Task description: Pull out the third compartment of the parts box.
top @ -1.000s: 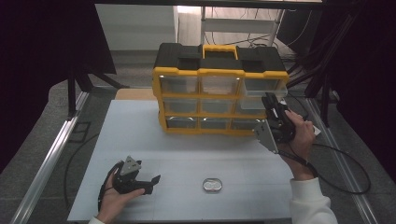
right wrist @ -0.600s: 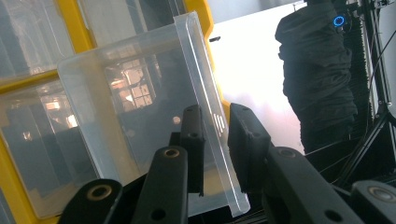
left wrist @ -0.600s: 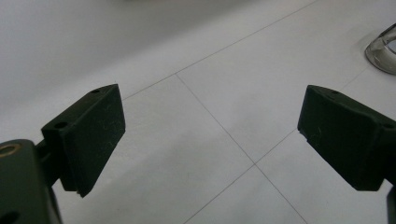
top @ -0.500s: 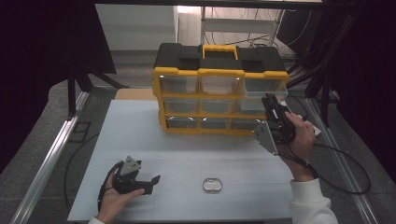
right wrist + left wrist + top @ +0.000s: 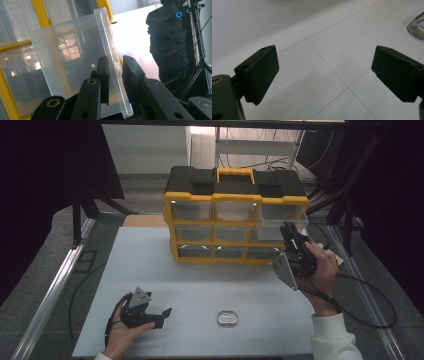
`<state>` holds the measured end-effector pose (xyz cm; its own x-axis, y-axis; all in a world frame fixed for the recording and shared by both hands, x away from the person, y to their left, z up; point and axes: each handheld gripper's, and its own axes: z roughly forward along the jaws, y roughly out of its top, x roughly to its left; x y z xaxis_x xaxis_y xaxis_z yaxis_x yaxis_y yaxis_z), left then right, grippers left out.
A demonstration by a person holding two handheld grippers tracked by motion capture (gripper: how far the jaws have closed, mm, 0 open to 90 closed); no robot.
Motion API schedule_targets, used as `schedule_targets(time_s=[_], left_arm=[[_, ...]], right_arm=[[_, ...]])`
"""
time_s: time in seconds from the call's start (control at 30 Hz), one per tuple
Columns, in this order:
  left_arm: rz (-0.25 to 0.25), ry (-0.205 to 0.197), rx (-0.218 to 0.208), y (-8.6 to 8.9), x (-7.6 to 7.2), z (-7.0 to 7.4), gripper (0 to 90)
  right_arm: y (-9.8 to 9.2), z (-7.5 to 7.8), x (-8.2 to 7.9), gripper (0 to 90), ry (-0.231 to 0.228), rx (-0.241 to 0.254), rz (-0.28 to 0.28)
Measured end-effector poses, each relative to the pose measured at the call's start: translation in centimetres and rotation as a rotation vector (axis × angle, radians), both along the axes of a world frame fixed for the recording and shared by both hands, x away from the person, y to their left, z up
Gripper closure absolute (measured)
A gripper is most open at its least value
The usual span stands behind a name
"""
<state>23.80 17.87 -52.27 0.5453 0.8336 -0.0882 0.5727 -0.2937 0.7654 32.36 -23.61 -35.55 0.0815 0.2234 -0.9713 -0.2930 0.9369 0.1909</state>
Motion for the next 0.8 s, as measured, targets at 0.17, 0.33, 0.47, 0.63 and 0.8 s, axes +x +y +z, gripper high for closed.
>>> schedule_targets(time_s=[0.17, 0.33, 0.47, 0.63, 0.8], left_arm=[[0.001, 0.002, 0.000, 0.00, 0.02, -0.02, 8.1], [0.001, 0.001, 0.000, 0.00, 0.01, -0.02, 8.1], [0.000, 0.000, -0.001, 0.02, 0.03, -0.02, 8.1], [0.000, 0.000, -0.001, 0.02, 0.03, -0.02, 8.1], [0.002, -0.001, -0.004, 0.02, 0.02, -0.01, 8.1]], right_arm=[[0.00, -0.03, -0.06, 76.3, 0.001, -0.002, -0.001], [-0.01, -0.04, -0.13, 76.2, 0.003, -0.005, -0.002], [-0.03, -0.05, -0.19, 76.2, 0.003, -0.006, -0.002], [-0.08, -0.05, -0.27, 76.2, 0.005, -0.004, -0.001], [-0.09, -0.07, -0.32, 76.1, 0.005, -0.004, -0.001]])
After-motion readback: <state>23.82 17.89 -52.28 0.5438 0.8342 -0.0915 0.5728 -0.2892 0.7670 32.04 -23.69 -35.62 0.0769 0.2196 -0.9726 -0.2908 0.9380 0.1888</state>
